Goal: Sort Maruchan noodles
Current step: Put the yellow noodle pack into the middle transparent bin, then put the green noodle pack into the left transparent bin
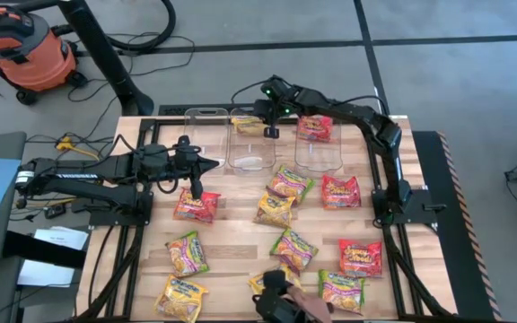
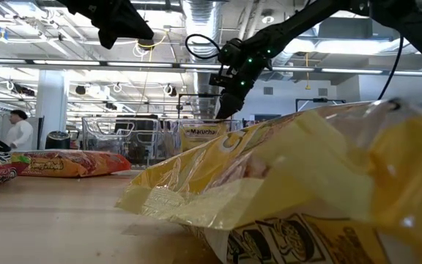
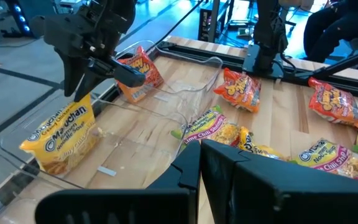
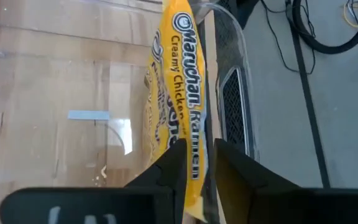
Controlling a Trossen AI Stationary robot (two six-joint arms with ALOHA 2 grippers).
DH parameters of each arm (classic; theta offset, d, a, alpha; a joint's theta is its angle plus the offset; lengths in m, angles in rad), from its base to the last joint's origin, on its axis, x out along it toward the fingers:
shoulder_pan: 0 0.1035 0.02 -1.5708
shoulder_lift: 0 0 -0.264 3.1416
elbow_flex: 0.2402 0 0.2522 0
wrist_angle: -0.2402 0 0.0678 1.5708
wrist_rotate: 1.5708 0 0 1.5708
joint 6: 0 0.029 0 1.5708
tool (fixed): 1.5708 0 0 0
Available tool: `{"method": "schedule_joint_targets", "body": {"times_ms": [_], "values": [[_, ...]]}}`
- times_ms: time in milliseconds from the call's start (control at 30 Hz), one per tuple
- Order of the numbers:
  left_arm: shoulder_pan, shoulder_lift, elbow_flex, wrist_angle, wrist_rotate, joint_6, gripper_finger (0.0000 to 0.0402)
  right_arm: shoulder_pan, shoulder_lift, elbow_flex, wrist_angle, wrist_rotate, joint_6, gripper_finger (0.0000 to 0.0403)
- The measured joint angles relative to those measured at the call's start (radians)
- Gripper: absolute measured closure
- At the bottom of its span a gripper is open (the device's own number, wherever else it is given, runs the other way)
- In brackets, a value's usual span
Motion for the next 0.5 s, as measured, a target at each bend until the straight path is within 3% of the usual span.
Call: {"method": "schedule_joint_targets", "body": {"times_ms": [367, 500], "values": [[0.000, 0.000, 0.000, 0.000, 0.000, 0.004, 0.0401, -0.008, -0.003, 0.004, 0.073, 0.010, 0.075, 0.0300], [0.000, 0.000, 0.000, 0.000, 0.000, 0.015, 0.0401, -0.006, -0.003, 0.061, -0.001, 0.011, 0.096, 0.0300]]}}
